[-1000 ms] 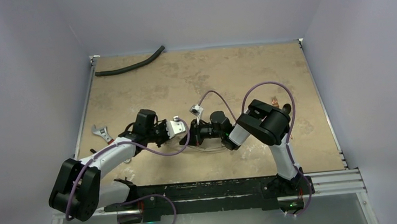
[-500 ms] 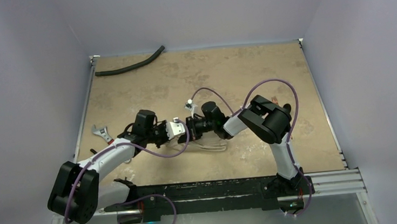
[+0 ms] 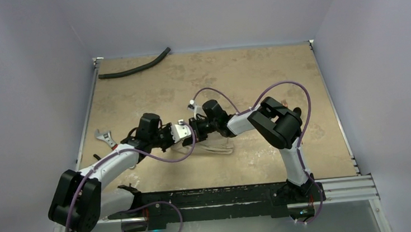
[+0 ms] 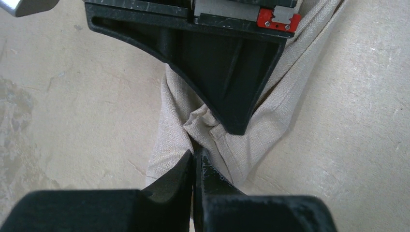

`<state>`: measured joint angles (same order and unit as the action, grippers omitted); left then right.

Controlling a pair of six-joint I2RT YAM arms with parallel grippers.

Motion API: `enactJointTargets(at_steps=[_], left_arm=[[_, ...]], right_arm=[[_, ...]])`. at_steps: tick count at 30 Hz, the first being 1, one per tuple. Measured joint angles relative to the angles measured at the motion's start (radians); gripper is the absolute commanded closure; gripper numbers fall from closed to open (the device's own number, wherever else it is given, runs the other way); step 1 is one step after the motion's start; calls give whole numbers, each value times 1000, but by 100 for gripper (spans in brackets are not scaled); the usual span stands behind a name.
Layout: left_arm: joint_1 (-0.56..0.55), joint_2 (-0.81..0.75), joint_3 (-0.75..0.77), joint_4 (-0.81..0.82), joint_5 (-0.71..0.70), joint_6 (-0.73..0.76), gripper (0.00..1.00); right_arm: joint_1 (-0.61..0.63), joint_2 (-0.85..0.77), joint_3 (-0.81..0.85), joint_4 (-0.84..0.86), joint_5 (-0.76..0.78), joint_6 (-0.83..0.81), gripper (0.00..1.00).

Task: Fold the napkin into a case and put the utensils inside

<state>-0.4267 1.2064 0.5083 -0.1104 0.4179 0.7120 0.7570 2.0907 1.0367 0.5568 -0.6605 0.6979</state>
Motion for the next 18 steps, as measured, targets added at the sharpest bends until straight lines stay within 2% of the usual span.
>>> enactJointTargets(at_steps=[8,18], left_arm=[[0,-23,0,13,-34,-29,100],[-4,-42,-2,-3,-6,-11,100]], right_arm=[[0,0,-2,-6,8,-5,100],[2,1,55,-120,6,-29,100]])
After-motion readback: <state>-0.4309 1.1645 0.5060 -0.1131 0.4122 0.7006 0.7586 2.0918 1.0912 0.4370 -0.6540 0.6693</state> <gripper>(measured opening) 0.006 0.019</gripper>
